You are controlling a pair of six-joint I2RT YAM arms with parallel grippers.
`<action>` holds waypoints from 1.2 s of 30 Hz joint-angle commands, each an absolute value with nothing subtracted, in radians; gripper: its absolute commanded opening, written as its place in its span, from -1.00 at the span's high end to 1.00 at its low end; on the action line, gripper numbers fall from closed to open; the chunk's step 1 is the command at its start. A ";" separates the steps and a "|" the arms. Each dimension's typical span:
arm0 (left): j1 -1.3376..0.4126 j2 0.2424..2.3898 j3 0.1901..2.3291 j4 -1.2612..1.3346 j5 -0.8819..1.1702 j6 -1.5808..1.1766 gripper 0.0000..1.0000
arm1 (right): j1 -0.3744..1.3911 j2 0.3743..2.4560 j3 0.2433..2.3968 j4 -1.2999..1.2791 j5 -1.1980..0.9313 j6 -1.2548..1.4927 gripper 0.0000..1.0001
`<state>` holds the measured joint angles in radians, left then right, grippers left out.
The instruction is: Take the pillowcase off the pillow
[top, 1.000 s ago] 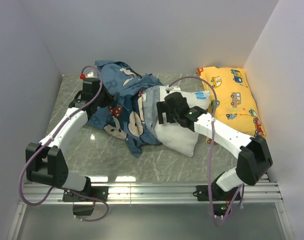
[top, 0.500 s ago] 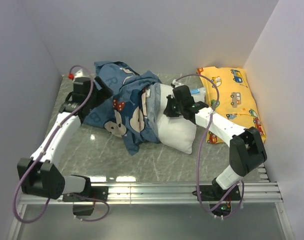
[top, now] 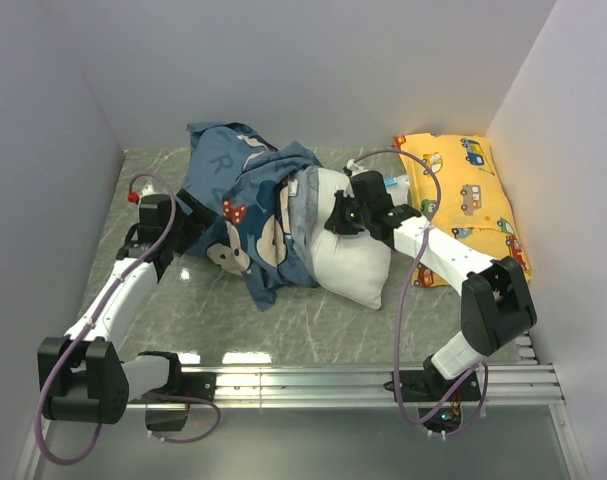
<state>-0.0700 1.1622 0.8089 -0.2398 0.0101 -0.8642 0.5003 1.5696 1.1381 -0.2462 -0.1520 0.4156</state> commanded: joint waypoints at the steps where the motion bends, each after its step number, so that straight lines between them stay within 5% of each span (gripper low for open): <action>1: -0.078 1.144 0.772 -0.006 0.141 -0.902 -0.89 | 0.509 1.568 1.108 -0.291 -0.196 0.428 1.00; 8: -0.109 1.229 0.761 0.058 0.106 -0.917 -0.72 | 0.511 1.572 1.120 -0.293 -0.201 0.431 1.00; 11: -0.109 1.255 0.767 0.077 0.101 -0.928 -0.24 | 0.514 1.571 1.127 -0.299 -0.195 0.430 1.00; 12: -0.107 1.261 0.775 0.066 0.094 -0.928 0.21 | 0.512 1.568 1.131 -0.302 -0.192 0.428 1.00; 15: -0.107 1.259 0.824 0.003 0.037 -0.917 0.91 | 0.512 1.546 1.140 -0.322 -0.176 0.420 1.00; 16: -0.107 1.244 0.850 -0.024 0.022 -0.911 0.99 | 0.512 1.539 1.138 -0.325 -0.170 0.417 1.00; 27: 0.043 1.189 1.012 -0.284 -0.201 -0.902 0.99 | 0.417 1.436 1.201 -0.393 -0.156 0.434 1.00; 36: 0.377 1.146 0.965 -0.312 -0.226 -0.951 0.99 | 0.273 1.333 1.212 -0.420 -0.153 0.462 1.00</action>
